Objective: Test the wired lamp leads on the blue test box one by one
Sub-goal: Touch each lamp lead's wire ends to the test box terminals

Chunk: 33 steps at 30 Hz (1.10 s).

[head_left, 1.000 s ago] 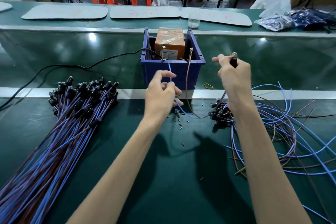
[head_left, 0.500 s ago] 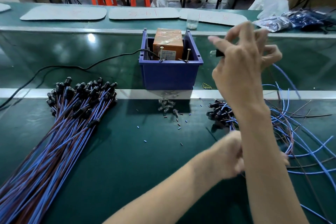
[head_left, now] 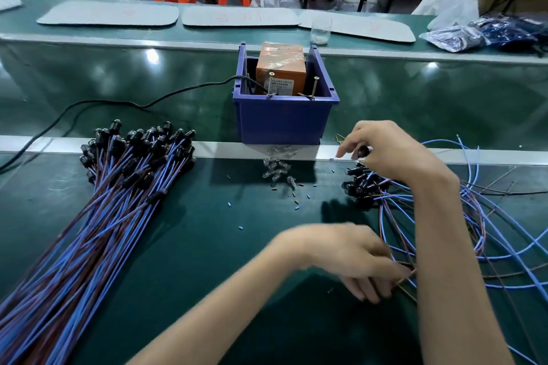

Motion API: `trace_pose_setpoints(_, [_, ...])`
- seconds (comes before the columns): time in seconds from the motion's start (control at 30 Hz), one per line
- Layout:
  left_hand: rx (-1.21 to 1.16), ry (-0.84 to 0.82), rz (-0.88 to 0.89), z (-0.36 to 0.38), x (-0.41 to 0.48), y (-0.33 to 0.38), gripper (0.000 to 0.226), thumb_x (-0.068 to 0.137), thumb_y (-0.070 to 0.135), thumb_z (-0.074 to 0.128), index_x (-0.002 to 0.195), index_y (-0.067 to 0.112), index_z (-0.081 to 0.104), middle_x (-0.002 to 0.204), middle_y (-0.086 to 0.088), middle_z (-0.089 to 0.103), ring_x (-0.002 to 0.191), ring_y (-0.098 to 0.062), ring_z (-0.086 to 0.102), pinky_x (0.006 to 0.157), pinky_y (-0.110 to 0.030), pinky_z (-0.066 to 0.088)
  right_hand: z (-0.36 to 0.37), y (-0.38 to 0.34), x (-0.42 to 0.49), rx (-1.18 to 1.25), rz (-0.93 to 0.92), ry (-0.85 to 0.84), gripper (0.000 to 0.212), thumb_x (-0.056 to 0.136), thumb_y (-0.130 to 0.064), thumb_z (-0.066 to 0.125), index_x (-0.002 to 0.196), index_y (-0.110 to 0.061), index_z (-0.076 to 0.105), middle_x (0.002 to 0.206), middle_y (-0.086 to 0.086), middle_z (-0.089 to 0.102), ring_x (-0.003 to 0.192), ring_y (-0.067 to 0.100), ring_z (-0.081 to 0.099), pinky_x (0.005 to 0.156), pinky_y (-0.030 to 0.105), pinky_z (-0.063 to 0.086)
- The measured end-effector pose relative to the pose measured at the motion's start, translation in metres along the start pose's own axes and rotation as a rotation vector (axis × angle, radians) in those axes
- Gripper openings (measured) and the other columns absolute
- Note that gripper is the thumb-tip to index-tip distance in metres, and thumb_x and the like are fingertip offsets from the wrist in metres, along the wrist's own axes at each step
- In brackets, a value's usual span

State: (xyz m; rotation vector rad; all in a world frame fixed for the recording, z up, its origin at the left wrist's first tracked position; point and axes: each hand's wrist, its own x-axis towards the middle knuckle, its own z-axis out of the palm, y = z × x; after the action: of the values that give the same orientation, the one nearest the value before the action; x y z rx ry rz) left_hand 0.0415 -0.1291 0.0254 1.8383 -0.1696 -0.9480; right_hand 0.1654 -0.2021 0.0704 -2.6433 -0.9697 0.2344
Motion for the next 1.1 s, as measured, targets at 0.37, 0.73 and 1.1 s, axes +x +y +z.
trace_pose_setpoints(0.37, [0.577, 0.879, -0.851, -0.134, -0.167, -0.09, 0.039, 0.053, 0.057, 0.086, 0.07, 0.028, 0.066, 0.083, 0.004, 0.066, 0.086, -0.02, 0.061, 0.082, -0.032, 0.051, 0.01, 0.037, -0.002, 0.066, 0.19, -0.1, 0.055, 0.074, 0.015, 0.038, 0.078, -0.028, 0.072, 0.102, 0.007, 0.072, 0.092, 0.018, 0.064, 0.089, 0.035, 0.052])
trace_pose_setpoints(0.73, [0.609, 0.797, -0.803, -0.146, -0.167, -0.111, 0.02, 0.07, 0.039, 0.083, 0.058, 0.032, 0.069, 0.076, 0.006, 0.066, 0.085, -0.018, 0.061, 0.079, -0.03, 0.049, 0.005, -0.014, -0.001, 0.368, -0.064, 0.183, 0.024, 0.091, -0.002, 0.055, 0.093, -0.017, 0.074, 0.083, -0.005, 0.07, 0.074, 0.012, 0.061, 0.067, 0.013, 0.044])
trace_pose_setpoints(1.1, [0.604, 0.681, -0.759, -0.14, -0.165, -0.099, 0.03, 0.046, 0.058, 0.088, 0.059, 0.036, 0.071, 0.069, 0.014, 0.067, 0.074, -0.005, 0.061, 0.068, -0.025, 0.048, 0.052, -0.078, 0.007, 0.368, -0.261, -0.19, 0.019, 0.096, -0.014, 0.054, 0.103, -0.014, 0.072, 0.094, 0.003, 0.072, 0.075, 0.013, 0.06, 0.062, 0.009, 0.043])
